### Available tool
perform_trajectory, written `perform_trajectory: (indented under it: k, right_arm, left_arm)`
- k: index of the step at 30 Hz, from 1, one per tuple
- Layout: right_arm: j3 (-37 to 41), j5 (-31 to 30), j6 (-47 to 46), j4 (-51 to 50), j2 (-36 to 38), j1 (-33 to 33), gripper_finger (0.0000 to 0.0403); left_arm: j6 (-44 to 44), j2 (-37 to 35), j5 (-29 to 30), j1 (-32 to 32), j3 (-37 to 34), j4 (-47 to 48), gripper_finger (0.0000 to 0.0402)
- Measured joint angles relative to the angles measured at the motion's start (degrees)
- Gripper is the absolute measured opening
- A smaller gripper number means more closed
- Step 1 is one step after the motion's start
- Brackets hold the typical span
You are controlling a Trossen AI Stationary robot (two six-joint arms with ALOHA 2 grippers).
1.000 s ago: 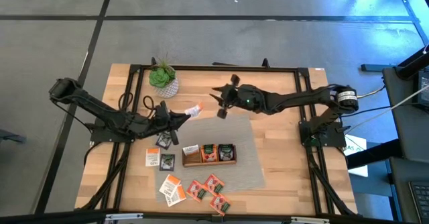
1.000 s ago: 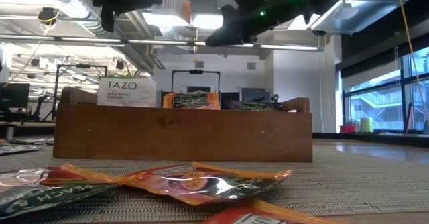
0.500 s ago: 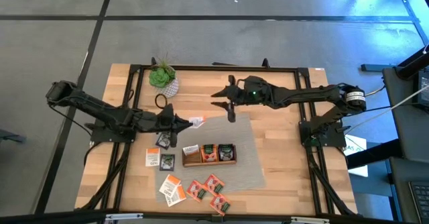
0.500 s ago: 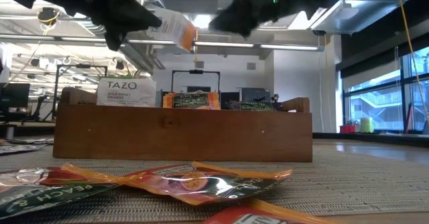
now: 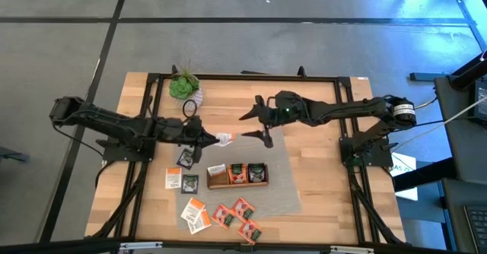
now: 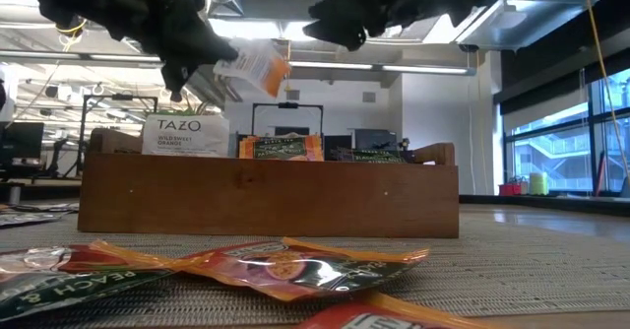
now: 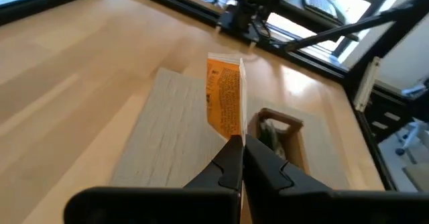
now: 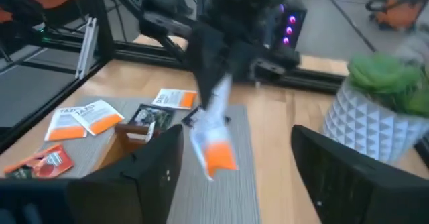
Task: Pick & Place Tea
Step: Put the white tea bag into the left section of the wooden organizer
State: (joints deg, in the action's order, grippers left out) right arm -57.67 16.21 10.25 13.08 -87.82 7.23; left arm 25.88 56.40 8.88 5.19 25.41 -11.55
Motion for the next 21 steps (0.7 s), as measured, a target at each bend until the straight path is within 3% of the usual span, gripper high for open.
perform_trajectory:
  k: [7,13,17,21]
  right_arm:
    - [-1.7,0.1,-5.9,-0.1,-2.7,-1.1,0.0298]
    - [-12.2,7.3,-5.9,-9.1,-10.1,-0.9,0.0298]
    - [-19.0,8.0,-5.2,-18.7,-15.2,-1.0,0.0298]
    - [-22.9,11.4,-5.7,-20.1,-17.7,-0.8,0.0298]
  left_arm:
    - [0.0,0.0,-4.3,-0.6,0.2,1.3,0.0003]
    - [-1.7,0.3,-5.8,-0.6,2.8,4.0,0.0003]
    - [-3.6,0.3,-6.7,-0.6,3.4,4.1,0.0003]
    - [-4.0,0.3,-7.0,-0.5,3.4,4.7,0.0003]
